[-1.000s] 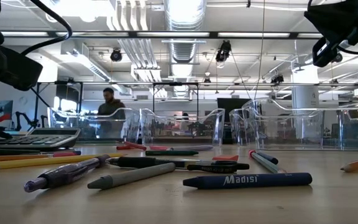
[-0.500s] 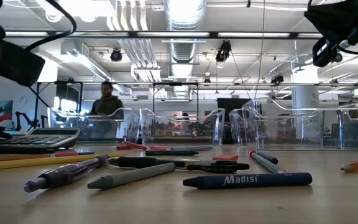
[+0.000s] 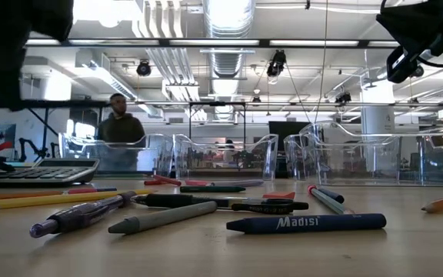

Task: Sort crayons/erasers/pens/pencils in bins
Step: Put the black pen into the top middle transparent bin

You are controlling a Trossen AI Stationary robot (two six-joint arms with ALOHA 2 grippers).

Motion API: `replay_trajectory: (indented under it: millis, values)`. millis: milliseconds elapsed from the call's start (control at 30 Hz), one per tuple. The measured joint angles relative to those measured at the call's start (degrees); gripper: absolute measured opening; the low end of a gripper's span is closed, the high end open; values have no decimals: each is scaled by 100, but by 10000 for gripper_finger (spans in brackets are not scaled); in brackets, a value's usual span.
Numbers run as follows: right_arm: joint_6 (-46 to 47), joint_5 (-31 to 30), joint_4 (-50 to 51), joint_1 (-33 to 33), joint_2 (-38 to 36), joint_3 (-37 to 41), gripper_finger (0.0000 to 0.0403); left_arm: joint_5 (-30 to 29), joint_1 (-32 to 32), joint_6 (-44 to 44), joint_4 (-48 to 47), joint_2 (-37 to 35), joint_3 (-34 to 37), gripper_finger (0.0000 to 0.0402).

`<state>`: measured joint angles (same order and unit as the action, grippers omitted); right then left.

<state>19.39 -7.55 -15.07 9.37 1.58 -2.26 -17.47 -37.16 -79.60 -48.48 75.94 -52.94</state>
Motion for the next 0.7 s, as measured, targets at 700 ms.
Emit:
replay_trajectory:
  millis: [700]
  values:
    - [-6,-2,0,0,1,0,31,-288,1872,3568,748,-291,-702,15]
